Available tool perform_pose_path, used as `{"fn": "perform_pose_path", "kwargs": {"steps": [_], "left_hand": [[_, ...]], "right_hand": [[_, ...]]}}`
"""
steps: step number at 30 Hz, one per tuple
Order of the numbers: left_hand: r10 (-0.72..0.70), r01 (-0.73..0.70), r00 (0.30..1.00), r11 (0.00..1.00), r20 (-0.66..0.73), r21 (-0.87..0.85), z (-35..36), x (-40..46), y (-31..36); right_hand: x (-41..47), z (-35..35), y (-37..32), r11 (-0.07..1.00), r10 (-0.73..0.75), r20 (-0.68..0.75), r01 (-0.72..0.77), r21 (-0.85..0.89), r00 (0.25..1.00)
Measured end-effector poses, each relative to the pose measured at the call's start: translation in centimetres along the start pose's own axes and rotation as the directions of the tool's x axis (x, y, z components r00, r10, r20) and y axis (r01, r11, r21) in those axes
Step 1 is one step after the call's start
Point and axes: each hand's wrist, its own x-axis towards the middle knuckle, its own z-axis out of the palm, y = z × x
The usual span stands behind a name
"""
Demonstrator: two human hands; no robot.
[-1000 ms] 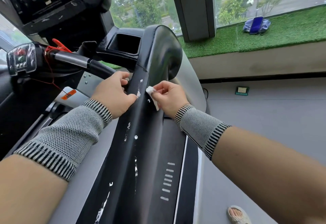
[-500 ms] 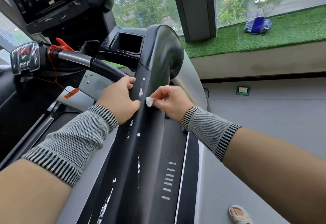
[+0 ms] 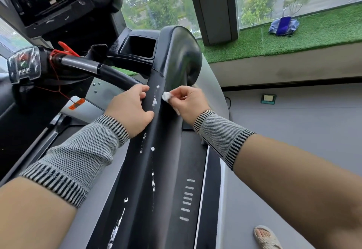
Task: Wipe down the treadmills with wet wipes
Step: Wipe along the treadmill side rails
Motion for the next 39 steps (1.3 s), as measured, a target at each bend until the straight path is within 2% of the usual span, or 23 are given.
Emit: {"fn": "perform_pose_path", "kwargs": {"steps": [2, 5, 7, 9, 12, 14, 17, 19, 20, 22, 24, 27, 29, 31, 33, 35, 37, 39], "left_hand": [[0.001, -0.001, 1.000, 1.000, -0.002, 0.002, 0.0, 0.0, -0.1], [0.002, -0.002, 1.000, 1.000, -0.012, -0.009, 0.0, 0.0, -0.2], [0.001, -0.001, 1.000, 1.000, -0.012, -0.010, 0.0, 0.0, -0.1], [0.001, -0.001, 1.000, 1.000, -0.011, -0.013, 0.0, -0.1, 0.0], [-0.003, 0.003, 1.000, 1.000, -0.011, -0.030, -0.2, -0.3, 0.1], [-0.004, 0.003, 1.000, 0.999, -0.014, -0.040, -0.2, -0.5, 0.1], [-0.003, 0.002, 1.000, 0.998, -0.018, -0.066, 0.1, -0.8, -0.2], [-0.006, 0.005, 1.000, 0.997, -0.016, -0.075, 0.1, -0.9, -0.3], [-0.008, 0.006, 1.000, 0.997, -0.016, -0.077, 0.1, -0.9, -0.3], [-0.006, 0.005, 1.000, 0.997, -0.015, -0.080, 0.0, -1.0, -0.2], [0.000, -0.001, 1.000, 0.997, -0.013, -0.073, 0.0, -1.2, -0.2], [0.006, -0.006, 1.000, 0.997, 0.001, -0.073, 0.0, -1.5, -0.4], [0.007, -0.007, 1.000, 0.998, 0.001, -0.066, 0.1, -1.5, -0.5], [0.006, -0.006, 1.000, 0.999, -0.002, -0.049, 0.1, -1.5, -0.4], [0.007, -0.006, 1.000, 0.999, 0.003, -0.043, 0.1, -1.6, -0.3], [0.004, -0.004, 1.000, 0.999, 0.009, -0.045, 0.1, -1.7, -0.3], [0.009, -0.009, 1.000, 0.999, 0.005, -0.042, 0.0, -1.7, -0.3], [0.014, -0.014, 1.000, 0.999, -0.001, -0.040, 0.1, -1.7, -0.4]], "right_hand": [[-0.4, 0.2, 0.0, 0.999, -0.032, 0.009, 0.032, -0.026, 0.999], [-3.3, -0.4, 0.0, 0.973, -0.170, 0.181, 0.194, -0.127, 0.969], [-4.1, -0.7, 0.1, 0.968, -0.178, 0.246, 0.215, -0.133, 0.953], [-3.1, -0.4, 0.1, 0.981, -0.139, 0.163, 0.158, -0.110, 0.977], [-1.1, 0.1, 0.0, 1.000, -0.004, 0.001, 0.004, 0.023, 1.000], [-1.7, 0.2, -0.1, 0.999, -0.044, 0.027, 0.045, -0.010, 0.999], [-4.4, -0.3, 0.1, 0.975, -0.164, 0.181, 0.187, -0.120, 0.970], [-5.0, -0.5, 0.4, 0.968, -0.196, 0.216, 0.224, -0.115, 0.956], [-4.6, -0.4, 0.3, 0.976, -0.182, 0.175, 0.200, -0.091, 0.968], [-3.2, 0.0, 0.0, 0.998, -0.063, 0.051, 0.063, 0.015, 0.997], [-2.7, 0.4, -0.1, 0.997, -0.010, 0.012, 0.009, 0.075, 1.000], [-4.9, 0.0, 0.6, 0.978, -0.165, 0.125, 0.178, -0.105, 0.978], [-6.5, -0.5, 1.0, 0.965, -0.192, 0.211, 0.223, -0.136, 0.958], [-6.1, -0.6, 1.2, 0.983, -0.146, 0.168, 0.162, -0.090, 0.975], [-4.5, -0.4, 0.9, 1.000, 0.003, 0.044, -0.004, 0.025, 0.999], [-3.3, -0.1, 1.0, 0.991, 0.098, -0.023, -0.095, 0.098, 0.995], [-4.0, -0.2, 1.2, 0.996, 0.053, 0.021, -0.055, 0.071, 0.998], [-5.8, -0.5, 1.7, 0.999, -0.050, 0.127, 0.052, -0.012, 0.991]]}}
